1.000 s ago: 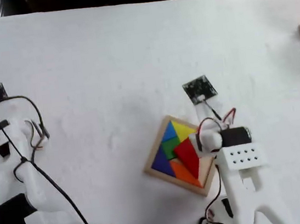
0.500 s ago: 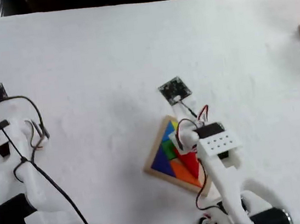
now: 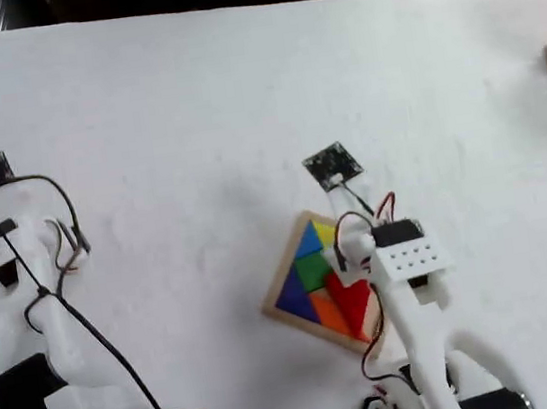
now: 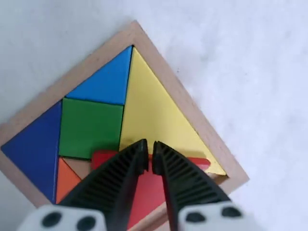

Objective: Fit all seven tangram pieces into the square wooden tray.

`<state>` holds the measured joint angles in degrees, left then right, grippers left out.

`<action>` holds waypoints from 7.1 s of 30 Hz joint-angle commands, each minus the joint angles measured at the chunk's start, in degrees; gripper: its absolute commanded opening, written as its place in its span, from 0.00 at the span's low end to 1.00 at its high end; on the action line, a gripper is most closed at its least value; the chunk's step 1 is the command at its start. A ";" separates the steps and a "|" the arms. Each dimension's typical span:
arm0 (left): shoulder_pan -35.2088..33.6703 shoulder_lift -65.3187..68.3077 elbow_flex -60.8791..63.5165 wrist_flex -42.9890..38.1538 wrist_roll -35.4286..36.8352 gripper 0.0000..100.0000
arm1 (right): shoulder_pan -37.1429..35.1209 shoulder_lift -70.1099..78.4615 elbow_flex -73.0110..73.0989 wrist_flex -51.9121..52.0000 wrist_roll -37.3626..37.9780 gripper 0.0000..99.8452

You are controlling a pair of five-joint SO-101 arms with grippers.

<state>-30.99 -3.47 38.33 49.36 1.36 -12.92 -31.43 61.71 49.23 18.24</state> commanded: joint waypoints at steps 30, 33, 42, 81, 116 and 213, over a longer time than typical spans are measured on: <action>70.20 -9.71 -3.34 7.38 7.38 0.19 | 48.84 -14.37 5.36 10.07 8.97 0.02; 69.76 -3.56 -2.64 2.11 9.49 0.17 | 48.84 -14.37 5.36 10.07 8.97 0.02; 71.96 -0.04 -2.11 -0.35 9.41 0.12 | 48.31 -14.29 5.45 10.15 10.55 0.02; 84.18 0.04 -2.29 -7.21 9.93 0.11 | 47.43 -13.93 5.63 8.92 10.64 0.02; 29.85 -6.02 4.13 2.64 5.54 0.11 | 6.73 -4.18 6.51 2.95 -1.41 0.02; 18.33 -100.70 58.64 24.18 -11.34 0.07 | 17.80 -70.81 35.16 13.85 -8.62 0.02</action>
<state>-12.18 -103.43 97.32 73.19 -9.71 4.48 -102.02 96.35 62.68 9.80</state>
